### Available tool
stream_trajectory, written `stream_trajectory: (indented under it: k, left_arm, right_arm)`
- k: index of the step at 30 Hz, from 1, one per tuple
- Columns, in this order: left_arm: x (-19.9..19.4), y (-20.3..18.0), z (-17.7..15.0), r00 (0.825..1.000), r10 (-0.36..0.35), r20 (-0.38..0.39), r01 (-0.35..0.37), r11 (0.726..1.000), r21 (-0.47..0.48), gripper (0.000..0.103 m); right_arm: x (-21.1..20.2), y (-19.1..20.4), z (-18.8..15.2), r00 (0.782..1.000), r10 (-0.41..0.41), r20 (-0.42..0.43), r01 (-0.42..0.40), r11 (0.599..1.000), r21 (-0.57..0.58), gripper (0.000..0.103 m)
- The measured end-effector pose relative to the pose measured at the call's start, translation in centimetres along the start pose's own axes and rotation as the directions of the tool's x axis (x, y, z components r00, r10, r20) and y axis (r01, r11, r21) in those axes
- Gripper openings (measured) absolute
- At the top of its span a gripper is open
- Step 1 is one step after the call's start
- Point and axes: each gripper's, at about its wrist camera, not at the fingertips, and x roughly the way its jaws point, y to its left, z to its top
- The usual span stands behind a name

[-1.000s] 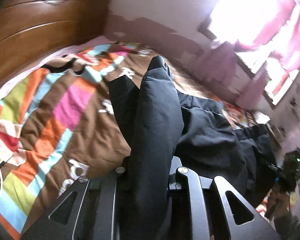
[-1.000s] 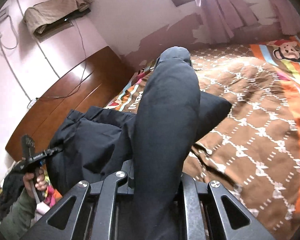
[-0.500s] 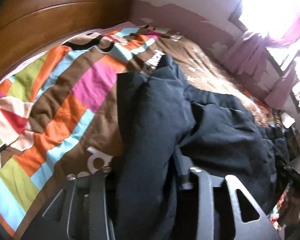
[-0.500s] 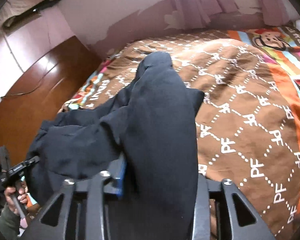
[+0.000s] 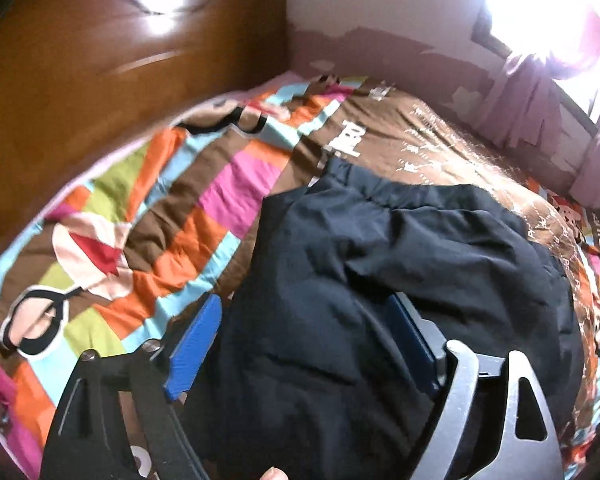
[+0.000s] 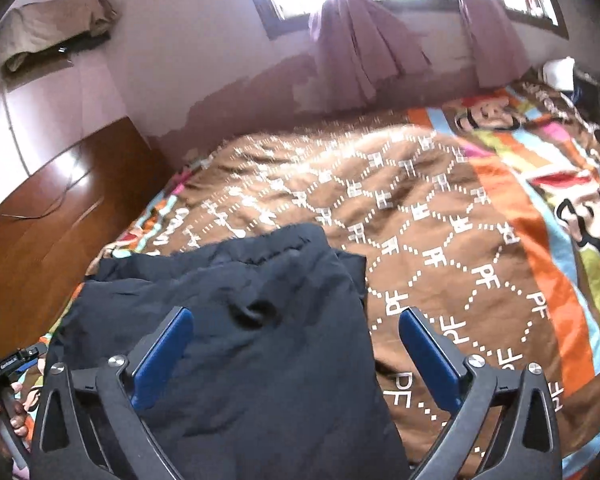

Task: Fold large clothes
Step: 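Lay the folded jacket down and open the right tool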

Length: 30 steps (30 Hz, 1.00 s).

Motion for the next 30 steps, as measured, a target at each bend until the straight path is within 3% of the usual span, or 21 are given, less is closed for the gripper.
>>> stream_trajectory:
  k: [2,7,18,30]
  left_arm:
    - [-1.7,-0.7,-0.3,0.998,-0.012,0.056,0.012,1.0,0.01,0.101]
    - [-5.0,-2.0,-0.6,0.989,-0.071,0.127,0.067,0.997,0.037,0.101]
    - [-12.6,-3.6,-2.9,0.96,-0.132,0.246,0.102,0.986,0.13,0.101]
    - [-21.5,-5.0,-6.6,0.914,-0.221,0.341,0.148,0.962,0.228,0.101]
  right_arm:
    - [-1.2,0.9,0.0,1.0,0.011,0.026,-0.011,1.0,-0.022,0.103]
    - [-4.0,3.0,-0.1,0.996,0.053,0.068,-0.048,0.996,-0.076,0.103]
    - [-11.2,6.5,-1.8,0.979,0.139,0.149,-0.119,0.984,-0.135,0.103]
    - [-19.4,10.7,-4.3,0.953,0.217,0.21,-0.172,0.962,-0.214,0.103]
